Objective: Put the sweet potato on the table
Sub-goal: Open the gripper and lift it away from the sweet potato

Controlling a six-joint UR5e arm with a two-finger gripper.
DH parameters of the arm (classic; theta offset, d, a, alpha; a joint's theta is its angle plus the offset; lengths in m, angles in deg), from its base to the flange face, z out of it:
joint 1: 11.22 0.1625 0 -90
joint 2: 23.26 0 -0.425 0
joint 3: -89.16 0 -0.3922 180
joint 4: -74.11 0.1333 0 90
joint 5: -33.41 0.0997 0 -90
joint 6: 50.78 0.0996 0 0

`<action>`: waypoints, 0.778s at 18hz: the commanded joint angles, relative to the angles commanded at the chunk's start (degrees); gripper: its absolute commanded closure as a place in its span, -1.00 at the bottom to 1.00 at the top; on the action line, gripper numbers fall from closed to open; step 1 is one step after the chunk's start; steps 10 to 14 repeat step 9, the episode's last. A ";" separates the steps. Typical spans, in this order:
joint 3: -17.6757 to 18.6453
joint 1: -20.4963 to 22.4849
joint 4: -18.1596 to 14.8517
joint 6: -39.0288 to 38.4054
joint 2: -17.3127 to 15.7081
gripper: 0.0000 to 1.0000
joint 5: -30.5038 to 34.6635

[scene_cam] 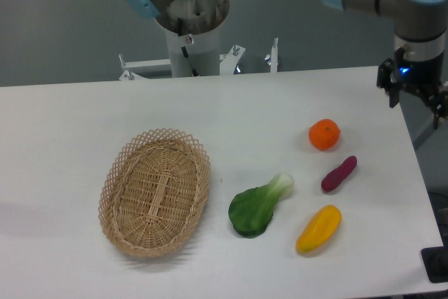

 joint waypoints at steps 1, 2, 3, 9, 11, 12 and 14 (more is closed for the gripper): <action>-0.35 0.97 -1.85 2.64 -0.36 -1.00 -0.79; -0.44 2.37 -2.48 4.84 -0.45 -1.00 -2.02; -0.44 3.52 -2.75 6.87 -0.45 -1.00 -2.99; 0.00 4.50 -3.54 9.44 -0.71 -1.00 -3.53; 0.00 4.50 -3.54 9.44 -0.71 -1.00 -3.53; 0.00 4.50 -3.54 9.44 -0.71 -1.00 -3.53; 0.00 4.50 -3.54 9.44 -0.71 -1.00 -3.53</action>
